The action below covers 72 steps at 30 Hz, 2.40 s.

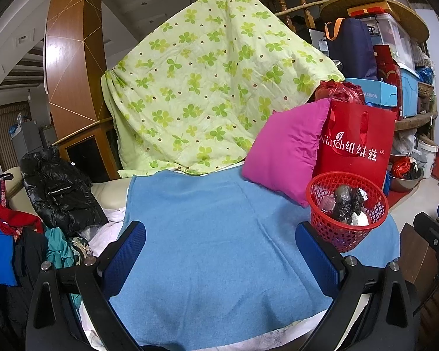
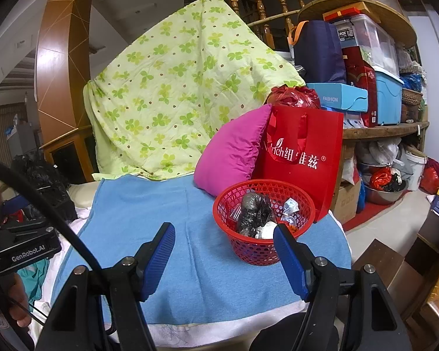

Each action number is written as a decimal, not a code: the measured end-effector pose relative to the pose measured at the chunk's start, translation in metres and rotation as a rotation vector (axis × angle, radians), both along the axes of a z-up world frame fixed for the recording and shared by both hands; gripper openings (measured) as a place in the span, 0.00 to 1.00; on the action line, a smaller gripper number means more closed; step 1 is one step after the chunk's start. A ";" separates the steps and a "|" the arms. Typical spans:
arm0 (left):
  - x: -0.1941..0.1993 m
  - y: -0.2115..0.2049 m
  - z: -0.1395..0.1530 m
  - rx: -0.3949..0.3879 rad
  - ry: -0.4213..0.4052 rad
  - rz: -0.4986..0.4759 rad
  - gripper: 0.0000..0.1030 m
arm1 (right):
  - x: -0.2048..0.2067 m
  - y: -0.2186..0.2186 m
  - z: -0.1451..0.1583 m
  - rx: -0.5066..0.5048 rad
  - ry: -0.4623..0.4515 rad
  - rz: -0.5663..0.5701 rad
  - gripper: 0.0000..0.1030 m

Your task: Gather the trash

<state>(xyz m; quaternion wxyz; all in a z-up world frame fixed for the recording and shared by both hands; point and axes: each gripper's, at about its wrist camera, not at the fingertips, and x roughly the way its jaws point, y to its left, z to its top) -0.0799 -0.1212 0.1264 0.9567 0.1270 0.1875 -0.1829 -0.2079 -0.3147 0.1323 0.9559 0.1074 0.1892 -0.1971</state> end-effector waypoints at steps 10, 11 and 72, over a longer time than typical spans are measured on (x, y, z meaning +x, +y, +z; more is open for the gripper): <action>0.000 -0.003 0.000 0.004 0.002 -0.004 0.99 | 0.000 0.000 0.000 -0.002 0.000 0.000 0.71; 0.000 -0.004 0.000 0.003 0.002 -0.003 0.99 | 0.000 0.001 0.000 -0.001 0.000 0.000 0.71; 0.001 0.001 -0.006 0.021 0.019 -0.020 0.99 | 0.009 0.003 0.002 -0.015 0.001 0.003 0.71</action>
